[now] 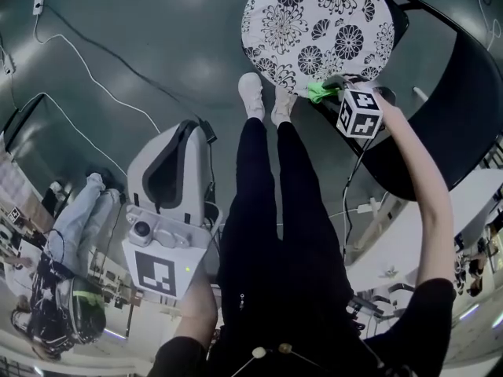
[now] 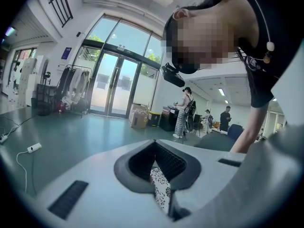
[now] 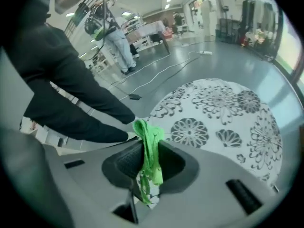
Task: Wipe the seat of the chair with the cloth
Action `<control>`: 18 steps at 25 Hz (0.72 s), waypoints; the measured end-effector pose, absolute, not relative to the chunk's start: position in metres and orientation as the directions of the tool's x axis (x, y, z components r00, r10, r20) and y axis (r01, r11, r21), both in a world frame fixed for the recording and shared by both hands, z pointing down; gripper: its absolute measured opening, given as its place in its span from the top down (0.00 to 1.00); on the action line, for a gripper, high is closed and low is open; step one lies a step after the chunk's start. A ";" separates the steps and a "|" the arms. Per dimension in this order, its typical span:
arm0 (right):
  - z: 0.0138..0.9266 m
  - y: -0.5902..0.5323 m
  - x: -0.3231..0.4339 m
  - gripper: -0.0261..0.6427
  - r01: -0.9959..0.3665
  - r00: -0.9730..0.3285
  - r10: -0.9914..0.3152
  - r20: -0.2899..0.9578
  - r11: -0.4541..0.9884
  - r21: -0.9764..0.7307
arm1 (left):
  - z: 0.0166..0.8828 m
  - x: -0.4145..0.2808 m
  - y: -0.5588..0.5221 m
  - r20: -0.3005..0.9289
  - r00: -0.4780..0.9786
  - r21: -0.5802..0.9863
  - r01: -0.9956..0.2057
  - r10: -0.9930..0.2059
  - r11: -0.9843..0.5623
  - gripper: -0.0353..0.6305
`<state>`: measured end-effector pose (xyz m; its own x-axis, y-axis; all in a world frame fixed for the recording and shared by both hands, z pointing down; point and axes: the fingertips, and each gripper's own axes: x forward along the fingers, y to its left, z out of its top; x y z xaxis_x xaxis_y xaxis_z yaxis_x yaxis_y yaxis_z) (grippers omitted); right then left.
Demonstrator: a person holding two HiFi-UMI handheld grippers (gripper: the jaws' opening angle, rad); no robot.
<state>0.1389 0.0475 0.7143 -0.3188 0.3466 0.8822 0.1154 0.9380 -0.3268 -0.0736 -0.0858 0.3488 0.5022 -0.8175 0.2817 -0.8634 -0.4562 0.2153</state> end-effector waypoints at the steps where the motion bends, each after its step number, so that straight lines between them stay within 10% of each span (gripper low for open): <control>1: 0.712 0.030 0.137 0.84 0.054 -0.356 0.300 0.885 0.952 -0.301 | 0.349 -0.074 -0.086 0.284 0.502 0.212 -0.864 -0.817 -0.456 0.94; 11: 0.708 -0.167 0.221 0.83 -0.217 -0.157 -0.290 0.944 0.943 0.254 | 0.352 -0.064 -0.087 0.283 0.514 0.217 -0.857 -0.810 -0.468 0.94; 18: 0.720 -0.190 0.256 0.83 -0.250 -0.045 -0.340 0.939 0.914 0.319 | 0.355 -0.061 -0.087 0.291 0.519 0.212 -0.854 -0.804 -0.474 0.94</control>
<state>0.2556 -0.1905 0.7197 -0.0453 -0.3397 0.9394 -0.2499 0.9144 0.3186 -0.0612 -0.0866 0.3549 0.5185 -0.8038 0.2915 -0.8544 -0.4741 0.2125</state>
